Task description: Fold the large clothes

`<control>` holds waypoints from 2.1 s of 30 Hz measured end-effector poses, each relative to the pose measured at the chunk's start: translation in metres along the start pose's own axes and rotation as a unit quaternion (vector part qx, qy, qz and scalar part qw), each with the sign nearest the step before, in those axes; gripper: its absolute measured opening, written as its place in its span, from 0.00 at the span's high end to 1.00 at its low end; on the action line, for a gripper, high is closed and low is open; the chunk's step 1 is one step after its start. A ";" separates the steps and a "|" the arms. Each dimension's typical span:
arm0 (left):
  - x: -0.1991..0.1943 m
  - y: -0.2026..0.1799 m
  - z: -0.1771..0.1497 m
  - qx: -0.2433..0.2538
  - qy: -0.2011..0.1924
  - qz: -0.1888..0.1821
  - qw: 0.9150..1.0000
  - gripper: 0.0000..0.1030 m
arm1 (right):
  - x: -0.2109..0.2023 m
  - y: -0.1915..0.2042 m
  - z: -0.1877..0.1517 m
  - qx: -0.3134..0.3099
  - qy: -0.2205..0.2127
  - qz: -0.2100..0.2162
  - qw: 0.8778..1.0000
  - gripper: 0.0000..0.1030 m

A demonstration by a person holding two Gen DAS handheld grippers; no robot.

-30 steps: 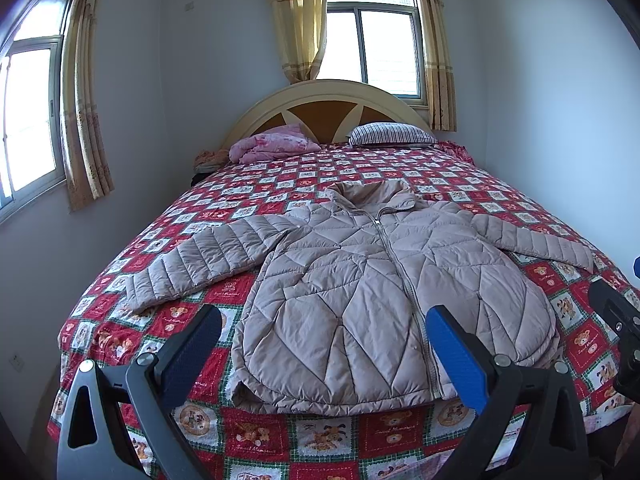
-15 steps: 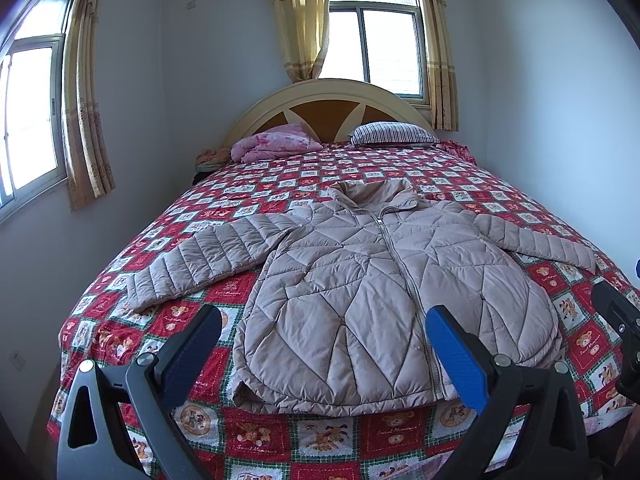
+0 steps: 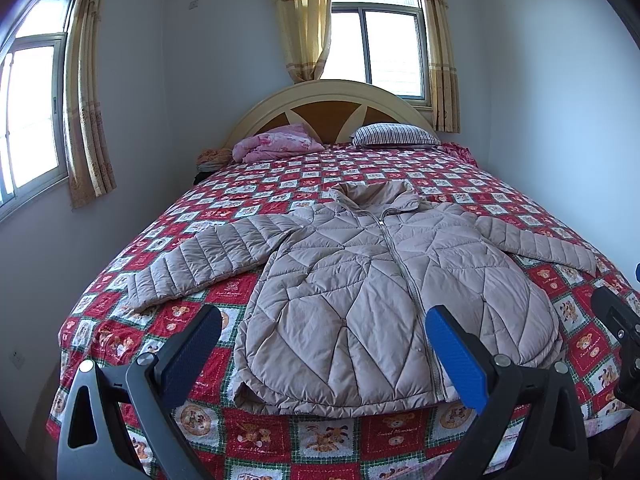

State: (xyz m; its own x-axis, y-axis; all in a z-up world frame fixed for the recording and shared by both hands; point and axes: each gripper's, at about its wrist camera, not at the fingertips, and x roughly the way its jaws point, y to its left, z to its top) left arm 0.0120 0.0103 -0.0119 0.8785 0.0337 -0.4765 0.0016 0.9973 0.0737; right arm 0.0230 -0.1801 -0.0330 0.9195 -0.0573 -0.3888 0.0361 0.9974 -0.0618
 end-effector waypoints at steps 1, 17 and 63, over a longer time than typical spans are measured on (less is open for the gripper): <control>0.001 0.000 0.000 0.000 0.000 0.000 1.000 0.01 | 0.000 0.000 0.000 0.000 0.000 0.000 1.000 0.00; 0.001 0.001 0.000 -0.001 -0.001 0.001 1.000 0.01 | -0.002 0.000 0.000 -0.001 -0.001 0.001 1.000 0.00; 0.241 -0.017 0.028 -0.004 0.065 0.031 0.997 0.01 | 0.174 -0.217 -0.039 0.185 0.122 -0.076 0.972 0.07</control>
State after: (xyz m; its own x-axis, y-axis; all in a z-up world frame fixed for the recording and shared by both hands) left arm 0.2369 -0.0002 -0.1029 0.8076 0.1034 -0.5805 -0.0558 0.9935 0.0992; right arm 0.1597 -0.4078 -0.1230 0.7733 -0.1695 -0.6110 0.3446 0.9212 0.1807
